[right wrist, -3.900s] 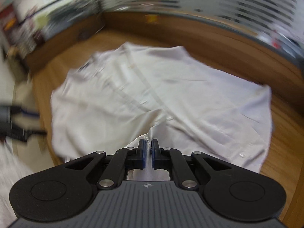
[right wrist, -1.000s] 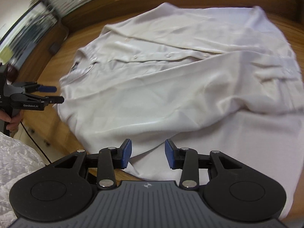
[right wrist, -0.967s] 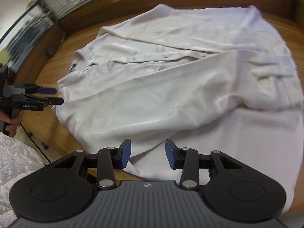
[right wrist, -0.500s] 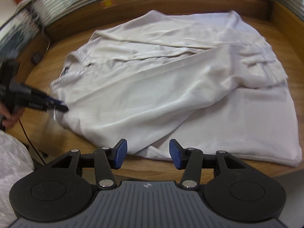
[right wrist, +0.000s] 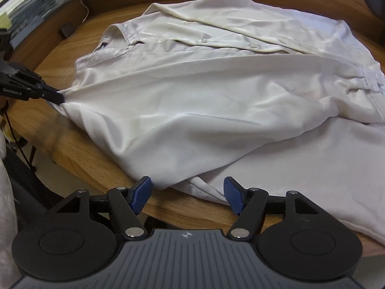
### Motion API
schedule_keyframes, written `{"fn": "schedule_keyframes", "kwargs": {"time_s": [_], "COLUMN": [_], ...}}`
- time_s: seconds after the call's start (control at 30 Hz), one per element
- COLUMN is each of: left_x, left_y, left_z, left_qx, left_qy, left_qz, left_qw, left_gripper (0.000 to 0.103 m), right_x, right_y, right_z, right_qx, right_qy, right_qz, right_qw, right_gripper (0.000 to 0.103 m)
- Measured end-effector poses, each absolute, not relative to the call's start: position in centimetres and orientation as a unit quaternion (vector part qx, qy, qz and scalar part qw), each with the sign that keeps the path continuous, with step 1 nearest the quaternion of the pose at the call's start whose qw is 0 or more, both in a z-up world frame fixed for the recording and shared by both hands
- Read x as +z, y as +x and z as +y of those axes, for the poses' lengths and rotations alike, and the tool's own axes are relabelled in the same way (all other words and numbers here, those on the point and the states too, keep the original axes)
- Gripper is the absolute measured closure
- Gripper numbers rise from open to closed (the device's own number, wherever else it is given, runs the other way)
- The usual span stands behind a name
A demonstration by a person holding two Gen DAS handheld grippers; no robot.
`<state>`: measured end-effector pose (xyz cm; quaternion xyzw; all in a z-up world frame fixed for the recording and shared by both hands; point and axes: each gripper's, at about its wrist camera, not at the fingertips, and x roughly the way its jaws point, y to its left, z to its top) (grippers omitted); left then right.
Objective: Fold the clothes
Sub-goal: 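Pinch the shirt hem with the left gripper and tug it straight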
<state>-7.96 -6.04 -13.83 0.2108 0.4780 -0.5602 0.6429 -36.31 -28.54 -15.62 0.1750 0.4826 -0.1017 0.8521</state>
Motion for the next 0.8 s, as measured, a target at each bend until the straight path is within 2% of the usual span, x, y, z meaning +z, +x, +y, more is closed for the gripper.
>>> {"fn": "schedule_keyframes", "kwargs": {"time_s": [0.4, 0.7, 0.8], "left_x": [-12.9, -13.4, -13.4], "left_y": [-6.4, -6.7, -6.8], "left_z": [-7.6, -7.7, -7.4], "left_qx": [-0.538, -0.539, -0.54], "left_qy": [0.184, 0.203, 0.221], "left_qz": [0.501, 0.5, 0.486], "left_qw": [0.653, 0.646, 0.651], "left_gripper": [0.096, 0.097, 0.097], "right_x": [-16.0, -16.4, -16.3], "right_y": [-36.7, -35.8, -35.8], "right_z": [-27.3, -27.5, -26.8], "right_qx": [0.025, -0.003, 0.011], "right_qy": [0.206, 0.235, 0.234], "right_qz": [0.471, 0.436, 0.442], "right_qw": [0.857, 0.869, 0.866], "right_gripper": [0.025, 0.025, 0.028]}}
